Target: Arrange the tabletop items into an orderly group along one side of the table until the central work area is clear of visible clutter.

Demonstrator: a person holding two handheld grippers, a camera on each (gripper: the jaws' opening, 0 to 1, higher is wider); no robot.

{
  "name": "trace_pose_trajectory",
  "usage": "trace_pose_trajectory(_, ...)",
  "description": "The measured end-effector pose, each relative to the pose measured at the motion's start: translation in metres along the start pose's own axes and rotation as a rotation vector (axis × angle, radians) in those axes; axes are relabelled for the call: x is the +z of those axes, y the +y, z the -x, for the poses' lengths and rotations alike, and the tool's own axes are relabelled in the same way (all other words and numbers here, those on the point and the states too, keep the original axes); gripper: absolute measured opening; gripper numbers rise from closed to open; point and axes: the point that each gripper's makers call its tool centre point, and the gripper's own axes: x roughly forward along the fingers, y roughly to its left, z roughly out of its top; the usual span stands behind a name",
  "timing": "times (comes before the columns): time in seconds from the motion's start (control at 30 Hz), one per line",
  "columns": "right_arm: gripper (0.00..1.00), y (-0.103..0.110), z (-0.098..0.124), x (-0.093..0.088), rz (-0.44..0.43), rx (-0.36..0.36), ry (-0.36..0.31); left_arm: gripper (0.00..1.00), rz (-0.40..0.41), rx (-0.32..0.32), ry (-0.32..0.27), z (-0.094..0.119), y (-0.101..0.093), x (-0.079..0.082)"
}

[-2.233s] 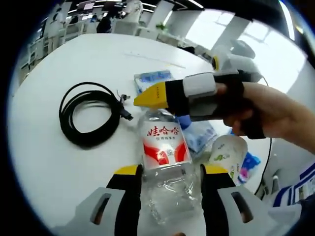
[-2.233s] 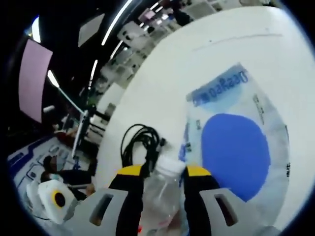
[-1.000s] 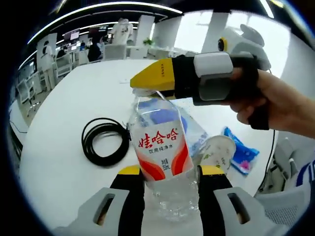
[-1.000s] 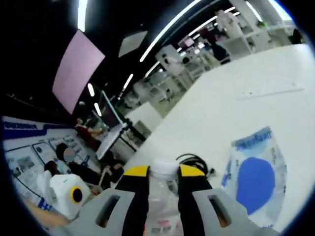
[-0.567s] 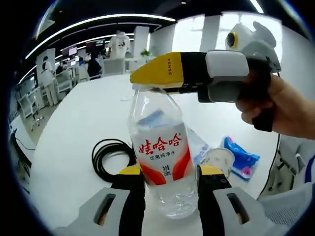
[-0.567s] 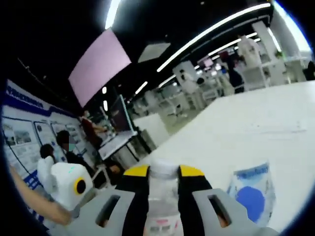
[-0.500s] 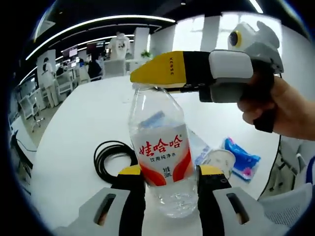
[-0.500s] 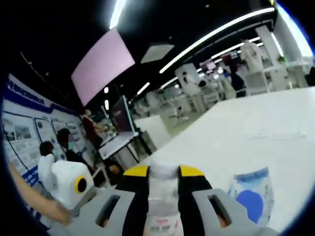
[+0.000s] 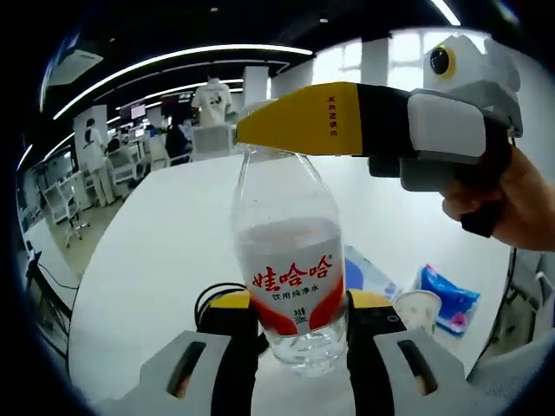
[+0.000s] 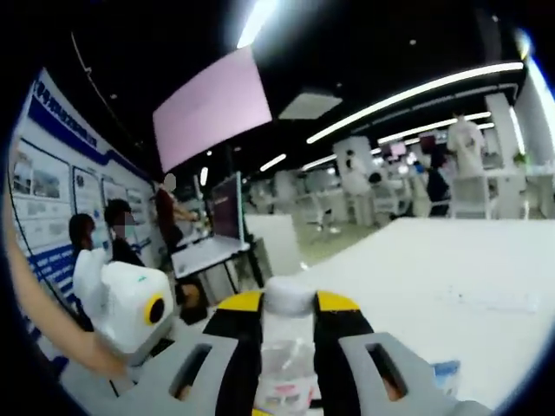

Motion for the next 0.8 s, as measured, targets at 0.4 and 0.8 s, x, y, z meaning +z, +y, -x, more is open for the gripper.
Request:
trace_pose_trajectory(0.4, 0.17, -0.029, -0.026, 0.019, 0.174, 0.014, -0.023, 0.36, -0.014, 0.009, -0.102, -0.037, 0.023, 0.031)
trace_pose_trajectory(0.8, 0.17, -0.067, -0.063, 0.020, 0.263, 0.037, -0.022, 0.36, -0.058, 0.028, -0.142, -0.083, 0.066, 0.050)
